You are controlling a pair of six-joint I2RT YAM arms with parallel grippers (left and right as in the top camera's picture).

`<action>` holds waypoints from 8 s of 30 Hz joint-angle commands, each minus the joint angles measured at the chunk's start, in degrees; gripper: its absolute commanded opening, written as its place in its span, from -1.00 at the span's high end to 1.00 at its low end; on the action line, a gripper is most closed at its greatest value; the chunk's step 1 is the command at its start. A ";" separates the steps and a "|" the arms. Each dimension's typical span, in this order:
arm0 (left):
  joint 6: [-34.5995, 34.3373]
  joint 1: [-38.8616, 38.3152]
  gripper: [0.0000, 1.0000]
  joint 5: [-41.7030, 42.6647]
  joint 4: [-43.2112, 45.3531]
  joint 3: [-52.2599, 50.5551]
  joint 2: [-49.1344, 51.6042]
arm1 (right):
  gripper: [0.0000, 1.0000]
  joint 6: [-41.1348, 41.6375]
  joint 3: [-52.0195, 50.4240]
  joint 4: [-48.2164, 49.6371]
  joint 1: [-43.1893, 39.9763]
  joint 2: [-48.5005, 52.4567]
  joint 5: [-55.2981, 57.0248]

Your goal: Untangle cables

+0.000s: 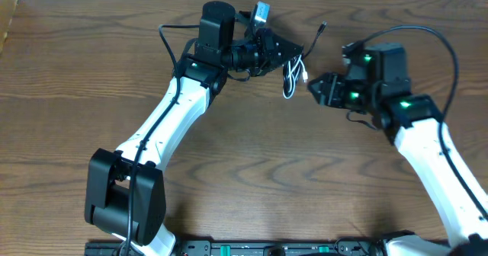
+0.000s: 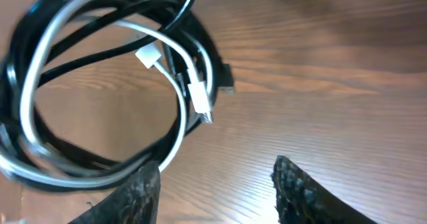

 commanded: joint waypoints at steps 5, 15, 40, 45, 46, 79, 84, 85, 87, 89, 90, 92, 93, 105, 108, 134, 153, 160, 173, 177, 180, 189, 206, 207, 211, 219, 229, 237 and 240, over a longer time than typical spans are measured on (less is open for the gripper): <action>-0.96 0.15 0.85 -0.35 0.31 1.40 -0.66 | 0.03 7.80 0.74 7.15 2.95 6.64 -2.10; -0.98 0.15 0.85 -0.33 0.33 1.40 -0.66 | 0.37 13.25 0.74 19.28 3.89 15.28 -3.91; 29.24 1.79 0.85 -10.60 -22.12 1.29 -0.33 | 0.98 -8.46 0.76 -8.11 0.07 -3.26 9.55; 33.70 1.75 0.66 7.61 -10.99 1.29 -0.35 | 0.98 -9.99 0.74 -12.72 0.09 -1.77 11.85; 33.68 1.66 0.66 9.51 -9.77 1.29 -0.33 | 0.98 -10.10 0.74 -12.74 0.13 -1.31 12.26; 37.75 -2.93 -0.37 5.29 -21.40 1.25 3.39 | 0.98 -10.56 0.76 -13.16 3.37 5.70 14.86; 37.99 -5.55 -0.37 3.85 -21.40 1.25 5.09 | 0.98 -10.12 0.76 -12.81 3.41 5.70 14.84; 37.97 -6.05 -0.37 3.30 -21.38 1.25 5.38 | 0.98 -10.10 0.76 -12.72 3.41 5.70 14.84; 37.94 -7.10 -0.29 1.05 -21.40 1.25 6.03 | 0.98 -10.14 0.76 -12.61 3.41 5.70 14.86; 37.92 -7.50 -0.15 -0.55 -21.40 1.25 6.10 | 0.98 -10.14 0.76 -12.63 3.41 5.70 14.82; 37.92 -7.63 -0.04 -1.51 -21.40 1.25 6.10 | 0.98 -10.14 0.76 -12.57 3.41 5.68 14.60; 37.70 -7.65 0.24 -3.89 -21.66 1.22 6.12 | 0.98 -10.14 0.76 -12.35 3.39 5.42 14.25; 37.66 -7.63 0.33 -5.29 -22.10 1.22 6.10 | 0.98 -10.14 0.83 -12.33 3.39 5.20 13.92; 30.80 -7.43 0.85 -17.53 -25.40 1.25 6.10 | 0.98 -10.88 2.82 -13.66 -7.82 -6.78 -15.54; 29.81 -6.84 0.85 -18.60 -25.42 1.25 6.10 | 0.98 -11.65 2.82 -13.62 -11.41 -8.57 -24.96; 6.29 1.42 0.85 10.01 2.29 1.25 6.10 | 0.46 -10.34 2.60 -11.58 -11.69 -5.09 -9.46; -18.95 1.38 0.85 9.84 7.48 1.25 6.10 | -0.08 -1.01 2.60 0.11 -5.55 -1.55 -4.57; -10.60 0.92 0.85 10.51 8.26 1.25 6.10 | -0.22 4.83 2.60 3.17 -2.01 0.59 -1.64; -5.57 0.50 0.85 11.10 8.26 1.25 6.10 | 0.83 7.21 2.60 4.85 -1.84 5.53 -3.85; -3.56 0.50 0.85 11.96 8.24 1.25 6.10 | 0.98 7.21 2.60 5.68 -1.86 5.51 -5.79; -1.75 0.50 0.85 12.26 8.26 1.25 6.10 | 0.98 6.95 2.60 5.46 -1.86 5.51 -6.10; 16.72 0.50 0.85 16.92 4.31 1.11 6.10 | 0.20 -6.03 3.02 4.76 -1.86 5.03 -12.50; 14.95 0.57 0.85 7.89 -4.66 0.85 6.10 | 0.28 -6.75 7.15 1.33 -1.99 1.77 -12.11; 14.23 0.57 0.85 6.86 -5.22 0.85 6.10 | 0.25 -6.75 7.15 -0.42 -2.14 1.64 -9.49; 13.84 0.57 0.85 6.47 -5.20 0.85 6.10 | 0.19 -7.06 7.15 -6.21 -2.23 1.27 -0.66; 13.38 0.57 0.85 4.50 -7.54 0.85 6.10 | 0.06 -16.28 8.72 -10.21 -2.16 0.87 -0.33; 5.38 0.44 0.85 4.39 -7.91 0.85 6.10 | 0.21 -10.51 9.35 -3.04 0.50 1.97 -7.56; 5.01 0.44 0.85 4.44 -7.98 0.85 6.10 | 0.25 -4.24 9.33 1.22 4.96 4.96 -3.52; 4.94 0.46 0.85 4.42 -7.98 0.85 6.10 | 0.33 -2.05 9.33 1.16 5.55 5.60 -2.08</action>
